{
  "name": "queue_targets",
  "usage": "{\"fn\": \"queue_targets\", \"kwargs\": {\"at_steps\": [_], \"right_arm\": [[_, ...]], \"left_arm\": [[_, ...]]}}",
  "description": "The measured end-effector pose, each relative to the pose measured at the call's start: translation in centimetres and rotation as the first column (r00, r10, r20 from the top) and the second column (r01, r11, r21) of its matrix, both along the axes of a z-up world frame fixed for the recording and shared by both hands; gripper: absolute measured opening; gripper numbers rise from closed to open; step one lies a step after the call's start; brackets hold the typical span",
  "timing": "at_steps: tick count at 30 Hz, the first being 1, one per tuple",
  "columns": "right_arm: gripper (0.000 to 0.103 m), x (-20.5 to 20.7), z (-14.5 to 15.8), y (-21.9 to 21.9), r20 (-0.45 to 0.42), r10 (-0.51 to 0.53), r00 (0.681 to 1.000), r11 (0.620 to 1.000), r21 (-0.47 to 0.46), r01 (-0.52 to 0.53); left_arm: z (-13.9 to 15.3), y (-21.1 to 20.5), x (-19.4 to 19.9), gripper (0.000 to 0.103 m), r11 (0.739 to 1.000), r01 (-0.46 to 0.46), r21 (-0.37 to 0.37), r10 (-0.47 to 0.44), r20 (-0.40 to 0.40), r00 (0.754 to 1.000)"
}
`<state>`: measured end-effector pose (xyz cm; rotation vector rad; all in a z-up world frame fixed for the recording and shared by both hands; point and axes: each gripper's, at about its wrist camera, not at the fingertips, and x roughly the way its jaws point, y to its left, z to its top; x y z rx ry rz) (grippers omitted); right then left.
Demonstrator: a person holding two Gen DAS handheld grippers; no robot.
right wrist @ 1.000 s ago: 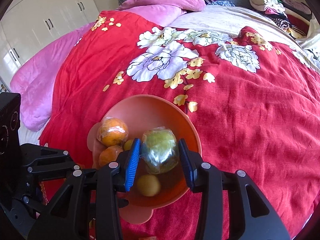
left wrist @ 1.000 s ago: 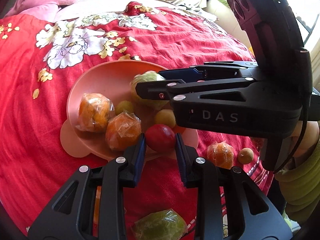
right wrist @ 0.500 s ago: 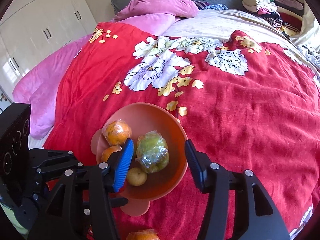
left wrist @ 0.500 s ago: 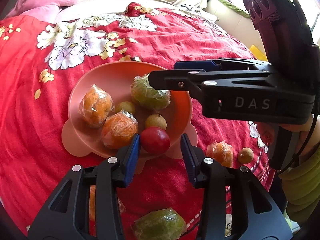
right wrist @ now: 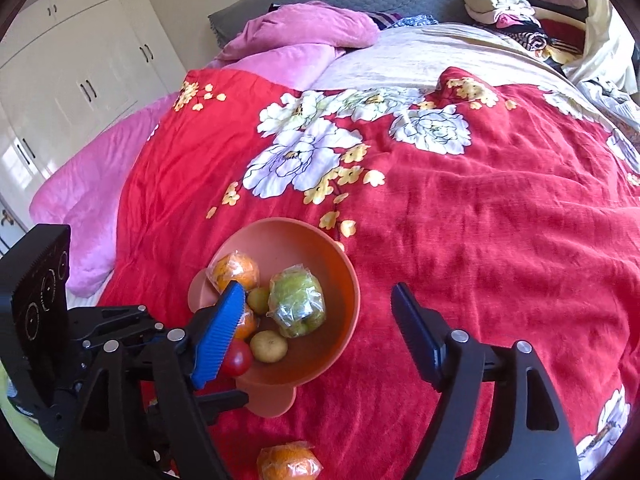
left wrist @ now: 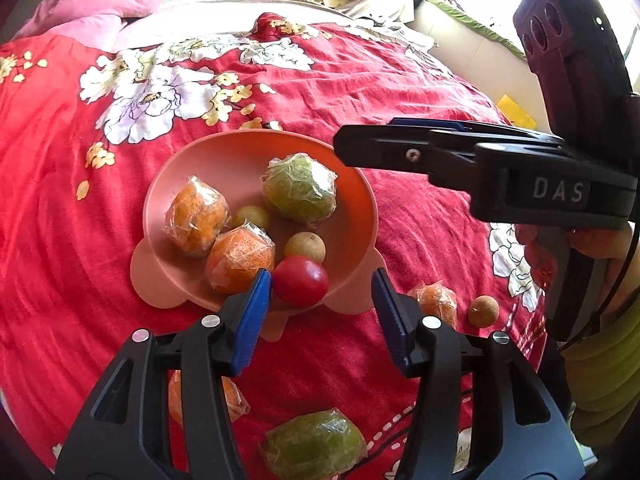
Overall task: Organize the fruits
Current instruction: 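Open the right gripper to drop the green fruit while the left gripper releases the tomato into the bowl, then withdraw both open grippers from the bowl toward the remaining fruits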
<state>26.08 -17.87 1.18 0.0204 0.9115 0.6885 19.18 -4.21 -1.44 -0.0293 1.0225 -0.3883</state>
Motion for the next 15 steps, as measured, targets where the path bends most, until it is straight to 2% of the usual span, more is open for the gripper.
{"fn": "queue_targets", "kwargs": {"at_steps": [4, 7, 13, 15], "right_arm": [[0.080, -0.3, 0.5, -0.4, 0.011, -0.013, 1.000, 1.000, 0.007, 0.013], [0.089, -0.6, 0.9, -0.7, 0.017, -0.031, 0.999, 0.999, 0.014, 0.031], [0.090, -1.0, 1.7, -1.1, 0.028, -0.046, 0.999, 0.999, 0.026, 0.045], [0.091, -1.2, 2.0, -1.3, 0.036, -0.049, 0.998, 0.998, 0.028, 0.048]], "left_arm": [[0.4, 0.1, -0.2, 0.049, 1.000, -0.006, 0.002, 0.006, 0.009, 1.000], [0.6, 0.0, -0.4, 0.056, 1.000, -0.012, 0.018, 0.012, 0.016, 1.000], [1.1, 0.2, -0.7, 0.062, 1.000, -0.023, 0.022, 0.022, 0.027, 0.999], [1.3, 0.3, -0.9, 0.069, 0.999, -0.029, 0.023, 0.028, 0.029, 0.999]]}}
